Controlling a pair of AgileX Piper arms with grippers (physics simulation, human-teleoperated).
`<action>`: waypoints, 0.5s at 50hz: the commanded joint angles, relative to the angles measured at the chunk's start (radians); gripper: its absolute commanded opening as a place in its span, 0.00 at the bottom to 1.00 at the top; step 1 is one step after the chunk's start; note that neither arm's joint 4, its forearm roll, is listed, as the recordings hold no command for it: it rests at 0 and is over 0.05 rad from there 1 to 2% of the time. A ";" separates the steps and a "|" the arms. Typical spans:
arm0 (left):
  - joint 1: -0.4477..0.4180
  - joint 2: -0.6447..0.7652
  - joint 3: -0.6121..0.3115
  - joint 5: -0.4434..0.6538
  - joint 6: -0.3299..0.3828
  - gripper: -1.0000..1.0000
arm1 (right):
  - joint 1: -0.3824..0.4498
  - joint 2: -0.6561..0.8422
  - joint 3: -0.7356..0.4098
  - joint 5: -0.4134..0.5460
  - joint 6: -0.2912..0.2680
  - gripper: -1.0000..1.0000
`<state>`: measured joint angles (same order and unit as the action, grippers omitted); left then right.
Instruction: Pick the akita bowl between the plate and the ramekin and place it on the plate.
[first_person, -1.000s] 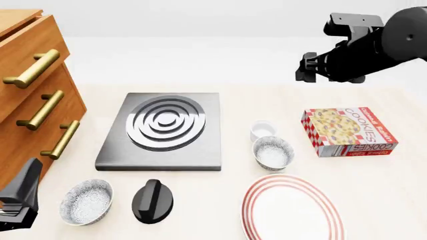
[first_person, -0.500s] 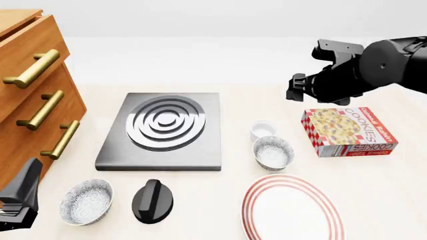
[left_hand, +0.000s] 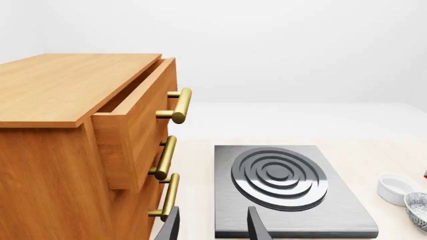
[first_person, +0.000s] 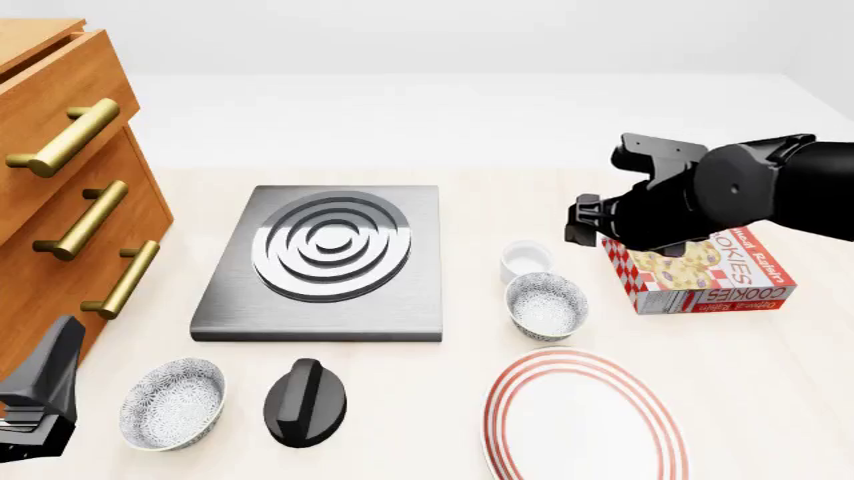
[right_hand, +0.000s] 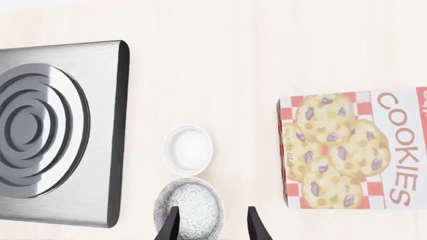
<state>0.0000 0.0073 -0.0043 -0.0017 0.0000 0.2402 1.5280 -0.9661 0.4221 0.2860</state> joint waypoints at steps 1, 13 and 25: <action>0.000 0.000 0.000 0.000 0.000 1.00 | -0.007 -0.019 0.050 -0.019 0.014 1.00; 0.000 0.000 0.000 0.000 0.000 1.00 | -0.003 -0.007 0.095 -0.056 0.031 1.00; 0.000 0.000 0.000 0.000 0.000 1.00 | 0.000 0.036 0.114 -0.102 0.041 1.00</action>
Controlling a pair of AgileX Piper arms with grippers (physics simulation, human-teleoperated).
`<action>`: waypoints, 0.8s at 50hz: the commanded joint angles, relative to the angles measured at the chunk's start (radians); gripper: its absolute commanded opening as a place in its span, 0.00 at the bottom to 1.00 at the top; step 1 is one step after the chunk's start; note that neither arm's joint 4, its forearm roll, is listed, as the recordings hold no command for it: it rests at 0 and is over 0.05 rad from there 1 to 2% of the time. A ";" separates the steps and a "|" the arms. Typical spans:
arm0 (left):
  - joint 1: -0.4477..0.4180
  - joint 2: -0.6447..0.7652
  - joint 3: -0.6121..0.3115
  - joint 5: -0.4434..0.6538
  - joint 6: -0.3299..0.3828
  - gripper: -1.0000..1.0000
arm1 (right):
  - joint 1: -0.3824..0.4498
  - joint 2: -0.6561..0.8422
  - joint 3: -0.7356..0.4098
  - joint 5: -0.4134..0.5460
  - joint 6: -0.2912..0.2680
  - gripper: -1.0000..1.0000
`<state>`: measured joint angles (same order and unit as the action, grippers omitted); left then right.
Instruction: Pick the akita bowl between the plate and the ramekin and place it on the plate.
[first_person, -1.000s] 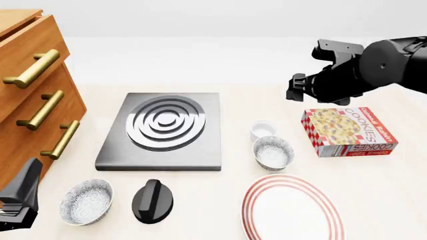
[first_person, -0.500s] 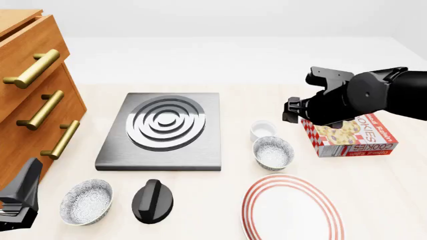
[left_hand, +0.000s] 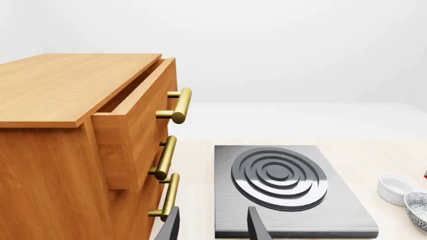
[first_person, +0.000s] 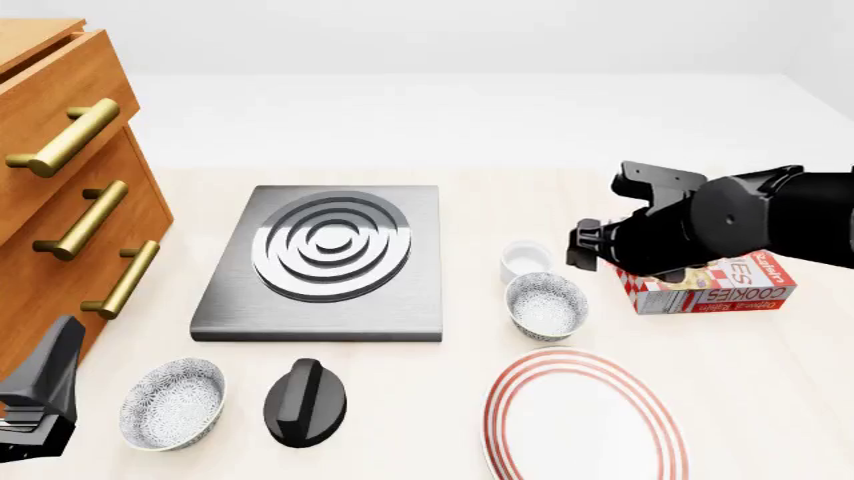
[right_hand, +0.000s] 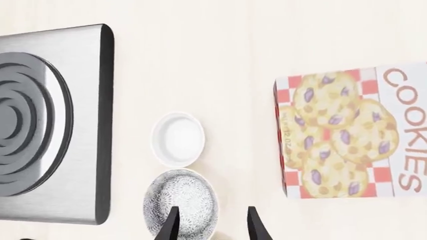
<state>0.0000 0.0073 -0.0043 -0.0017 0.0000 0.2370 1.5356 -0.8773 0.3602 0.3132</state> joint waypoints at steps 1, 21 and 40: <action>0.000 0.000 0.000 0.000 0.000 1.00 | 0.009 0.036 0.028 -0.045 0.019 1.00; 0.000 0.000 0.000 0.000 0.000 1.00 | 0.011 0.083 0.062 -0.099 0.030 1.00; 0.000 0.000 0.000 0.000 0.000 1.00 | 0.016 0.114 0.075 -0.126 0.035 1.00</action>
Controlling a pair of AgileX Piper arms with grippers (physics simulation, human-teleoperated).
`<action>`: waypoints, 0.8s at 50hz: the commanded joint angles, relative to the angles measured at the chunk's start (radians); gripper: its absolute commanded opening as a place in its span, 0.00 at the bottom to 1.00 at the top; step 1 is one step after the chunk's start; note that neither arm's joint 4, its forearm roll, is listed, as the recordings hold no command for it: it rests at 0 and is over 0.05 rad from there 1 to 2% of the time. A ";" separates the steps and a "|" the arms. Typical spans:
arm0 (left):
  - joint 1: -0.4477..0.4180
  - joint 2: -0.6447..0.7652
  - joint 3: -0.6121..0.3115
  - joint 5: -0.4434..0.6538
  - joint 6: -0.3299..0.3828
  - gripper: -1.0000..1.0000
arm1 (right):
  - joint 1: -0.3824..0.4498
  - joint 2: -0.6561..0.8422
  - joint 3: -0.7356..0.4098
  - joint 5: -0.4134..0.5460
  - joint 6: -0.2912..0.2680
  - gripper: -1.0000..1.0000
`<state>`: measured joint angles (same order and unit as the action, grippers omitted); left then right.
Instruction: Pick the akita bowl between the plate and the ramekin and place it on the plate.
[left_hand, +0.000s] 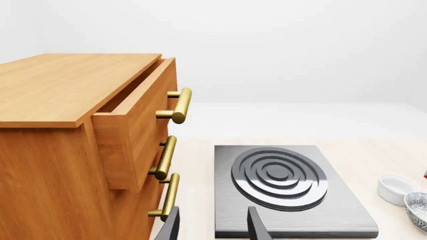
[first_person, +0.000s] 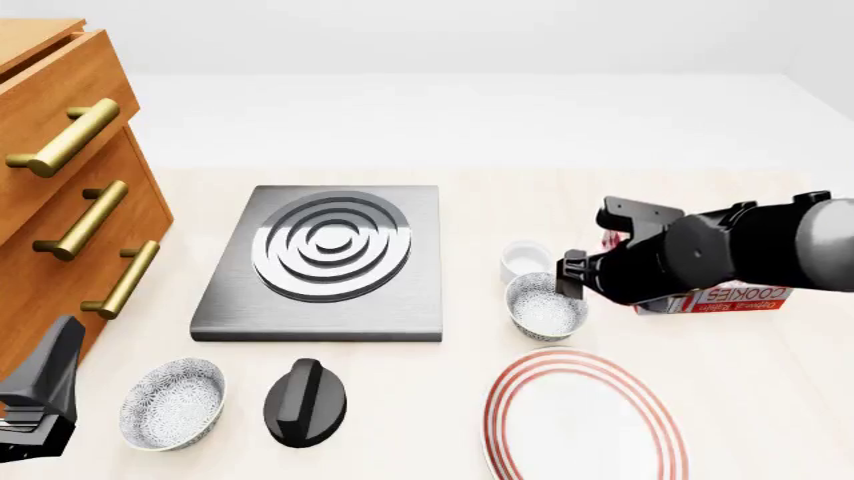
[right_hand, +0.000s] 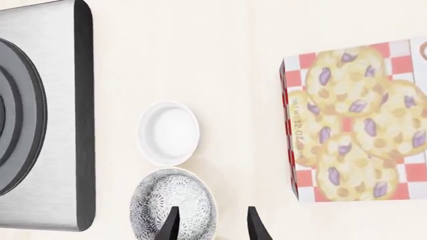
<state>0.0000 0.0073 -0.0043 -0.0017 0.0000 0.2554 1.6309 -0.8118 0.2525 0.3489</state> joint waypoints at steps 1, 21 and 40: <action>0.000 0.000 0.000 0.000 0.000 1.00 | -0.002 0.021 0.010 -0.020 0.000 1.00; 0.000 0.000 0.000 0.000 0.000 1.00 | -0.009 0.043 0.024 -0.040 -0.003 1.00; 0.000 0.000 0.000 0.000 0.000 1.00 | -0.019 0.060 0.031 -0.057 -0.039 0.00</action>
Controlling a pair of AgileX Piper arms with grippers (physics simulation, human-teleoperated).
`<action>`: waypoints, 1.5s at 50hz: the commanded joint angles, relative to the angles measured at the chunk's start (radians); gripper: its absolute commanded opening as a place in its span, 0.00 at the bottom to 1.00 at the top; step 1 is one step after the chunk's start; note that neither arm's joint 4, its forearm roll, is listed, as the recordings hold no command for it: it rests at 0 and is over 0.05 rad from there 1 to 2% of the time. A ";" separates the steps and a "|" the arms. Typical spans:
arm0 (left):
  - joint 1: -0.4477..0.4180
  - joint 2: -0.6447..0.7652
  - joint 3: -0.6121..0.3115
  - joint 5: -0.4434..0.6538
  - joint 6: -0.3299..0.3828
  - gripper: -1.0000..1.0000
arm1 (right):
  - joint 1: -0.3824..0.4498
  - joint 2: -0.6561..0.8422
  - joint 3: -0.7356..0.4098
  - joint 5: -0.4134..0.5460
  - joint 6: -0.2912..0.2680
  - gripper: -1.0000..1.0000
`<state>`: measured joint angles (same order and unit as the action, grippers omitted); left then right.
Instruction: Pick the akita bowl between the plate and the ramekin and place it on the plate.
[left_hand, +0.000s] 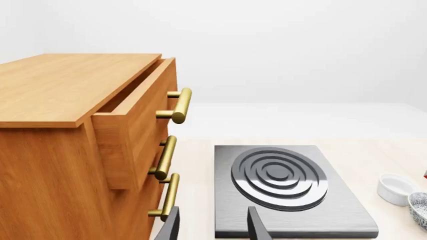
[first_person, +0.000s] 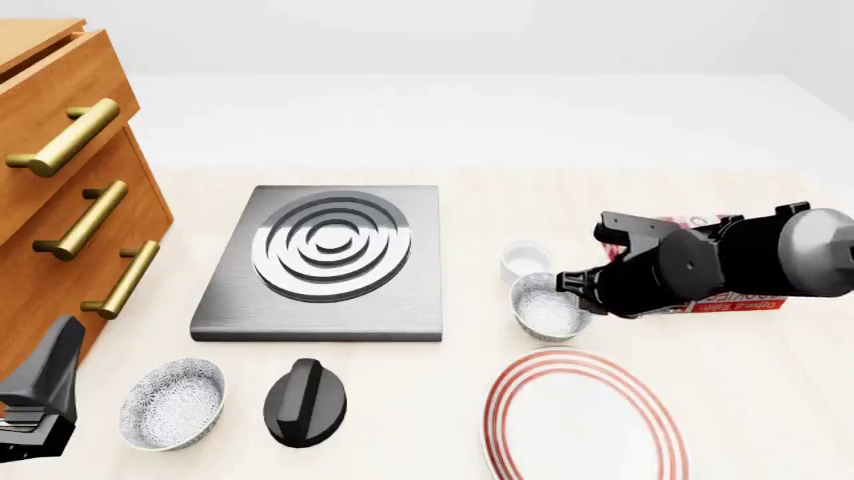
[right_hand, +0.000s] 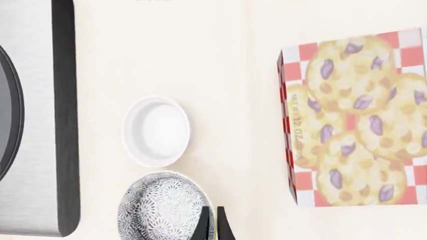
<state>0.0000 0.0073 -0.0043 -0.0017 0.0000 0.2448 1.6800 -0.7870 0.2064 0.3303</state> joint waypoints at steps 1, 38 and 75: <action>0.000 0.000 0.000 0.000 0.000 1.00 | -0.012 0.011 0.006 -0.011 -0.024 0.00; 0.000 0.000 0.000 0.000 0.000 1.00 | -0.024 -0.118 -0.010 0.070 -0.034 0.00; 0.000 0.000 0.000 0.000 0.000 1.00 | 0.050 -0.556 -0.097 0.404 -0.107 0.00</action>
<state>0.0000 0.0073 -0.0043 -0.0017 0.0000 0.2714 1.2772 -0.8492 0.4883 0.2591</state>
